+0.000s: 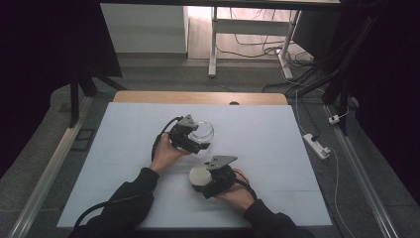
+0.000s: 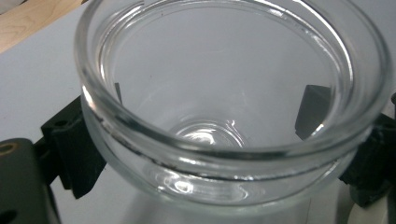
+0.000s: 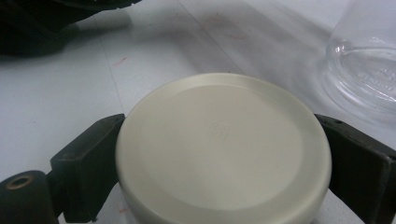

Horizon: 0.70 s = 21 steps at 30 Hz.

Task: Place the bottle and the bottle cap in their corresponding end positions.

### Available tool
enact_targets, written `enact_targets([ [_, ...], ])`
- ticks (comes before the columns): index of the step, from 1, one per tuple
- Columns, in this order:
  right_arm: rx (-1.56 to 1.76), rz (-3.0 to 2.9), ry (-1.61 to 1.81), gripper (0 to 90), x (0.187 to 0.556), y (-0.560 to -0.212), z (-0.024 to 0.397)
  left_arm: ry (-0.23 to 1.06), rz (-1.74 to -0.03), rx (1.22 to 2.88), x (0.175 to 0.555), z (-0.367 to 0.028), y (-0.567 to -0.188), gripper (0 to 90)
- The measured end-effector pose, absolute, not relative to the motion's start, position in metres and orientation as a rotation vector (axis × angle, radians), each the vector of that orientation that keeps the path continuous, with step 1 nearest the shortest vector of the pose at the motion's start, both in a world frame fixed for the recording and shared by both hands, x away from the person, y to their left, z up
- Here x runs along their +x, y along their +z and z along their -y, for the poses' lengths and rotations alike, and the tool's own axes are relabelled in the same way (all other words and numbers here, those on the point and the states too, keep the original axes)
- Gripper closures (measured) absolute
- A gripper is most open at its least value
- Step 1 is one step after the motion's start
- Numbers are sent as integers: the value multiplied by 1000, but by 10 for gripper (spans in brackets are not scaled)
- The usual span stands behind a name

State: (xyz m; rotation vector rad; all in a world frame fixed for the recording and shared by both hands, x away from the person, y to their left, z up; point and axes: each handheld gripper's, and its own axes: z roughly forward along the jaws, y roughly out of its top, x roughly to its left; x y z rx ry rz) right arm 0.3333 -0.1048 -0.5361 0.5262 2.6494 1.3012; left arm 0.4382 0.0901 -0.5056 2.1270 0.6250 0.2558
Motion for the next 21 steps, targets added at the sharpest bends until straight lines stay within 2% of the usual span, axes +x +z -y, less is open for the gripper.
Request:
enact_targets([
  [21, 555, -2692, 1187, 63, 337, -540, 98, 272, -616, 2153, 437, -86, -510, 71],
])
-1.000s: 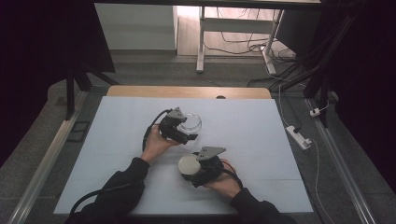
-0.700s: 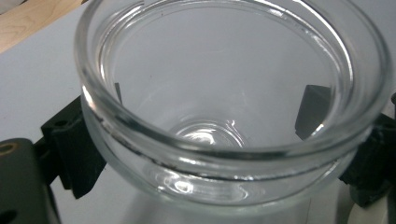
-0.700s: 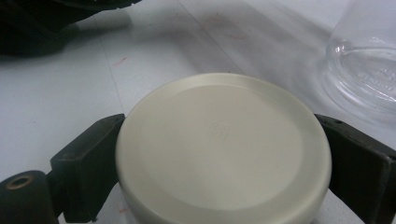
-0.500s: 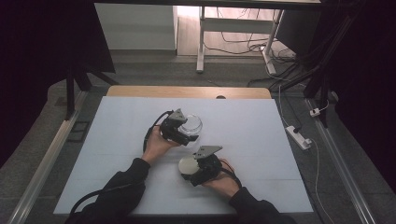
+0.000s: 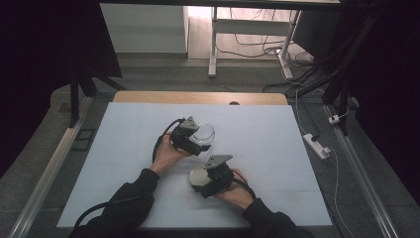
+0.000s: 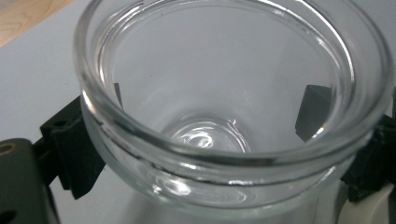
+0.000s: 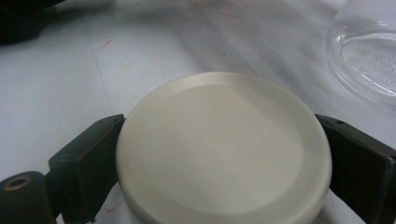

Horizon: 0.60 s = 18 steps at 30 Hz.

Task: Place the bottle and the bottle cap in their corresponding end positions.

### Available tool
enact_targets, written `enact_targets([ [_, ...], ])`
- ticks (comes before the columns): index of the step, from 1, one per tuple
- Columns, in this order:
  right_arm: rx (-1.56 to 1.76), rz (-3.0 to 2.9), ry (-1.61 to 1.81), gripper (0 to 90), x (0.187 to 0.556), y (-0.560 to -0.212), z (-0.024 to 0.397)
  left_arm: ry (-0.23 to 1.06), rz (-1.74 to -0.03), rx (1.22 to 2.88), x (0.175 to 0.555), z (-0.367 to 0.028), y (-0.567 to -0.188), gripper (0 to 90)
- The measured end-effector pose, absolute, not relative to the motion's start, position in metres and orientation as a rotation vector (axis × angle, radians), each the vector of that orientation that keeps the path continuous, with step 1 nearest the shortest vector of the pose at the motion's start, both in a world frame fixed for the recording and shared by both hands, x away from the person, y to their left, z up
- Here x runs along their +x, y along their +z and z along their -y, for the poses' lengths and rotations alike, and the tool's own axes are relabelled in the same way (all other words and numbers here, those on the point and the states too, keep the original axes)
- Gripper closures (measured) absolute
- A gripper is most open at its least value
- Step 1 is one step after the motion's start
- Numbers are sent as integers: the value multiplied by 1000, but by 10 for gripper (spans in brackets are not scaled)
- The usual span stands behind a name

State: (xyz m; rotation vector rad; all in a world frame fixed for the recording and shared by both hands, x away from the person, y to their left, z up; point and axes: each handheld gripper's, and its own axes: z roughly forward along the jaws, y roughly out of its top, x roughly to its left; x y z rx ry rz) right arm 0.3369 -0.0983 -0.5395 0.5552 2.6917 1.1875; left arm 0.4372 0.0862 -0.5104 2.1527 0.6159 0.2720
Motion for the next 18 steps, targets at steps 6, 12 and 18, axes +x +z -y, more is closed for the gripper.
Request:
enact_targets([
  [6, 578, -2688, 1204, 59, 337, -539, 99, 266, -621, 2153, 437, -87, -510, 68],
  [12, 575, -2688, 1218, 33, 338, -539, 100, 266, -619, 2149, 436, -86, -508, 35],
  [18, 578, -2686, 1252, 5, 338, -538, 102, 245, -607, 2135, 435, -89, -506, 0],
])
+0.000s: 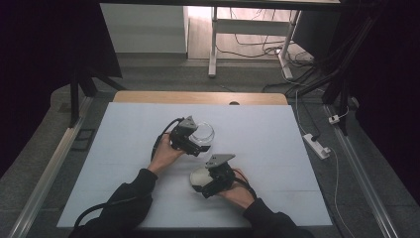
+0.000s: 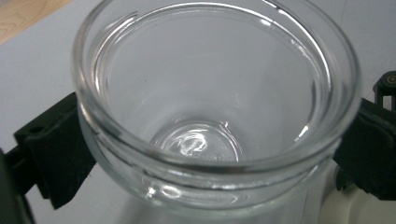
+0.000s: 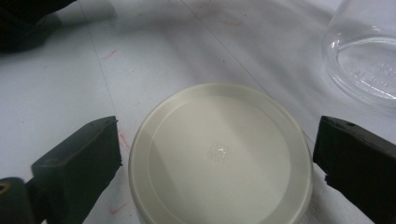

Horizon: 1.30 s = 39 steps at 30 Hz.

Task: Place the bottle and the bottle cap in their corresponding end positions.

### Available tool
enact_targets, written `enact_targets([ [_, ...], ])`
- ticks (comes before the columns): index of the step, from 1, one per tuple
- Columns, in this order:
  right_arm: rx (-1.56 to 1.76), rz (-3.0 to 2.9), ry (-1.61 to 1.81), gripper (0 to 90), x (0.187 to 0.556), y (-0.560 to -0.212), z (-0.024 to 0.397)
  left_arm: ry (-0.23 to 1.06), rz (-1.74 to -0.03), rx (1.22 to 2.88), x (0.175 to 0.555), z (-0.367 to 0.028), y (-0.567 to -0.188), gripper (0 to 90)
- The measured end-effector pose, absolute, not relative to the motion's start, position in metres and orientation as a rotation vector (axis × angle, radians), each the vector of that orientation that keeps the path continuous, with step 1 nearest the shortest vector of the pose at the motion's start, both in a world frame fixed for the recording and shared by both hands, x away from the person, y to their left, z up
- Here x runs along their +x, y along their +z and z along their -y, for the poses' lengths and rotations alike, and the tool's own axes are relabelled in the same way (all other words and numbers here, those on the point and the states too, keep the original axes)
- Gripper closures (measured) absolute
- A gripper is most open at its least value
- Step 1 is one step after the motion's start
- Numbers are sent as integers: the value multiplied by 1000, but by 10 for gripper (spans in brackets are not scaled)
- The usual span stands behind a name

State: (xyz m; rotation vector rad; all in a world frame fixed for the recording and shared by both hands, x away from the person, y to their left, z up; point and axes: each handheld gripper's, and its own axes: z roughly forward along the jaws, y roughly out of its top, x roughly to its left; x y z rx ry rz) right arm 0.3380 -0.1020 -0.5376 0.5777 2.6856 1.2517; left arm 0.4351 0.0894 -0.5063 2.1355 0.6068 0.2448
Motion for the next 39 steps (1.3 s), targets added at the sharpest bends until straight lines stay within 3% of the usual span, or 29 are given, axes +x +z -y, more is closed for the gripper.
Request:
enact_targets([
  [39, 639, -2594, 1411, 0, 326, -510, 124, 181, -684, 2077, 387, -130, -489, 0],
])
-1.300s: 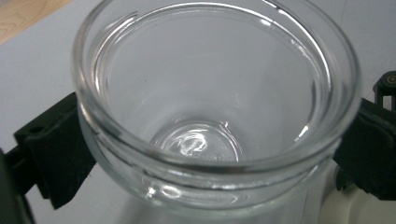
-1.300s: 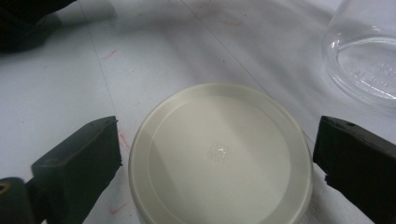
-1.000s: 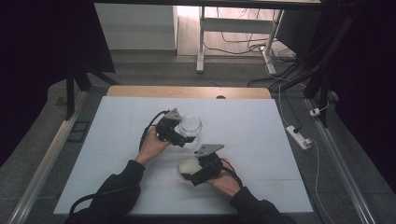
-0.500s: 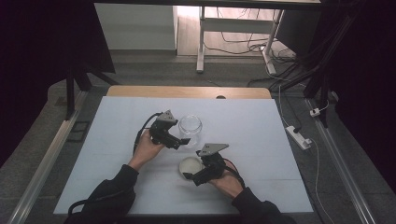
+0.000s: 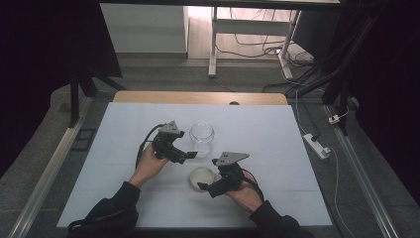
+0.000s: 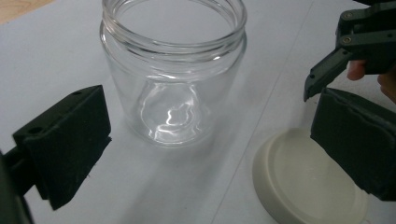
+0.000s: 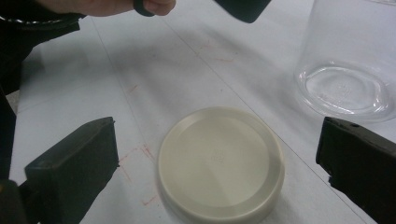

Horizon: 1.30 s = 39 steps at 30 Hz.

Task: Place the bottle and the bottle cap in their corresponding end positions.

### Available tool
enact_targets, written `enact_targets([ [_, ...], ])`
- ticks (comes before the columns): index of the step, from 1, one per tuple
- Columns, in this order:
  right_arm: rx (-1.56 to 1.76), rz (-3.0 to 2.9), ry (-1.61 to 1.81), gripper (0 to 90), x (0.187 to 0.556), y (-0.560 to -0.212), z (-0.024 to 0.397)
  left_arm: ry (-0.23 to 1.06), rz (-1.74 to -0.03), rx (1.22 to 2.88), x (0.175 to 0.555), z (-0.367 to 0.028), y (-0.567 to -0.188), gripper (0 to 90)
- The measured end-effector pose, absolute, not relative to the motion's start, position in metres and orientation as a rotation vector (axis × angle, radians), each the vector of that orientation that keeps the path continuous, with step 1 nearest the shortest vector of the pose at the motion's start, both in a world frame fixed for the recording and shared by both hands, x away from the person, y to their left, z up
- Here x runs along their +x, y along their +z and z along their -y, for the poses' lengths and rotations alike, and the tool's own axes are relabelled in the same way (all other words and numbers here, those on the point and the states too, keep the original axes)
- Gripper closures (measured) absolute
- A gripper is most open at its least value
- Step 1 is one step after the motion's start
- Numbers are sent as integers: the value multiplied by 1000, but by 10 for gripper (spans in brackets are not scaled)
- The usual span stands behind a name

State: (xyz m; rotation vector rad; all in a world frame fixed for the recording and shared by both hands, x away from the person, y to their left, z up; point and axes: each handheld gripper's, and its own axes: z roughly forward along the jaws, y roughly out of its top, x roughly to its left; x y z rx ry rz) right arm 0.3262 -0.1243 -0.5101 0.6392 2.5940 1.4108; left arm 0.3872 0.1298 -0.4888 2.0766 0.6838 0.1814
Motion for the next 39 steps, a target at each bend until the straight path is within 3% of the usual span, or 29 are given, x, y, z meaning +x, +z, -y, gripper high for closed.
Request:
enact_targets([
  [39, 737, -2494, 1388, 0, 301, -483, 176, 161, -655, 2066, 291, -164, -476, 0],
])
